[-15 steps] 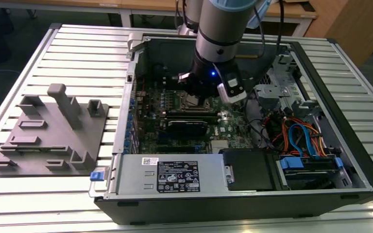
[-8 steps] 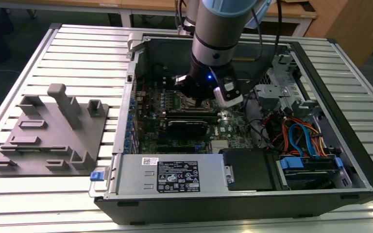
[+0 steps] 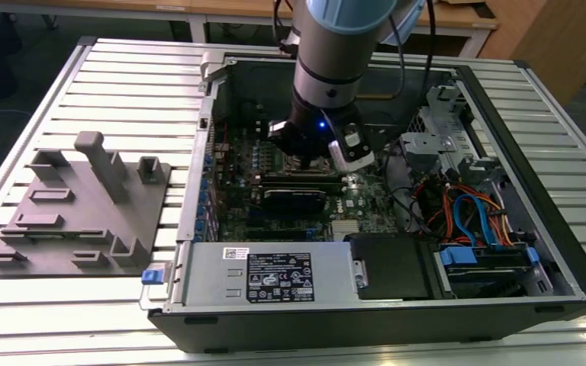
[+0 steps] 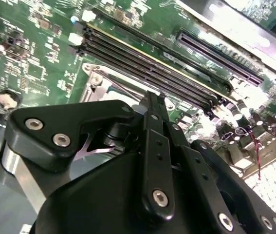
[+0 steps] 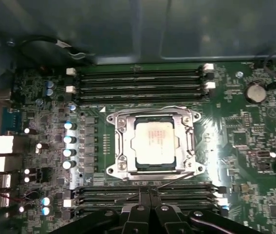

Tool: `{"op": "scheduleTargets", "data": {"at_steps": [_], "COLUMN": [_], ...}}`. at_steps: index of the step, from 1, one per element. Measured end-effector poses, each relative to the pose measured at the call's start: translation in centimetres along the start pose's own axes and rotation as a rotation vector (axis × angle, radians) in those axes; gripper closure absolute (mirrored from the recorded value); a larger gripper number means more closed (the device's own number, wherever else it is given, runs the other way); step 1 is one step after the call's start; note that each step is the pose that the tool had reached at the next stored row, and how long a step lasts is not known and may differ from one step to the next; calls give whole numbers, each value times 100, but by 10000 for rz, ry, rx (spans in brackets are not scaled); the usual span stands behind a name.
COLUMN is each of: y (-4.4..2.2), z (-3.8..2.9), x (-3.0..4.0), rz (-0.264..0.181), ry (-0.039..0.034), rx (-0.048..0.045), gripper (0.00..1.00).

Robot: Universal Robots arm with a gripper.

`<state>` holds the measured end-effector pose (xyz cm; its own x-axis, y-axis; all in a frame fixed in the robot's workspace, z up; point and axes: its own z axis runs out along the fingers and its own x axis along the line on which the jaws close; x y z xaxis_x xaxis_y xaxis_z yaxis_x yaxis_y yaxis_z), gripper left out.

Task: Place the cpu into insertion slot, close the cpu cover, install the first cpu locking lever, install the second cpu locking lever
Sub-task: 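Install the second cpu locking lever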

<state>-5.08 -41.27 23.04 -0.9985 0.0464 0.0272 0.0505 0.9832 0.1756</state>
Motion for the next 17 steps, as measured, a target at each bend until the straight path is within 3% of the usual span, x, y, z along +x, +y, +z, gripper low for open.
{"op": "scheduleTargets", "data": {"at_steps": [5,11,14,17], "y": [-21,-51,-52,-53], "z": [29,91,100,101], "x": [51,52,52,52], "rz": [1,1,-1,-1], "ry": [22,28,32,33], "rx": [-90,-177,-259,-268], "gripper": [90,90,90,90]}}
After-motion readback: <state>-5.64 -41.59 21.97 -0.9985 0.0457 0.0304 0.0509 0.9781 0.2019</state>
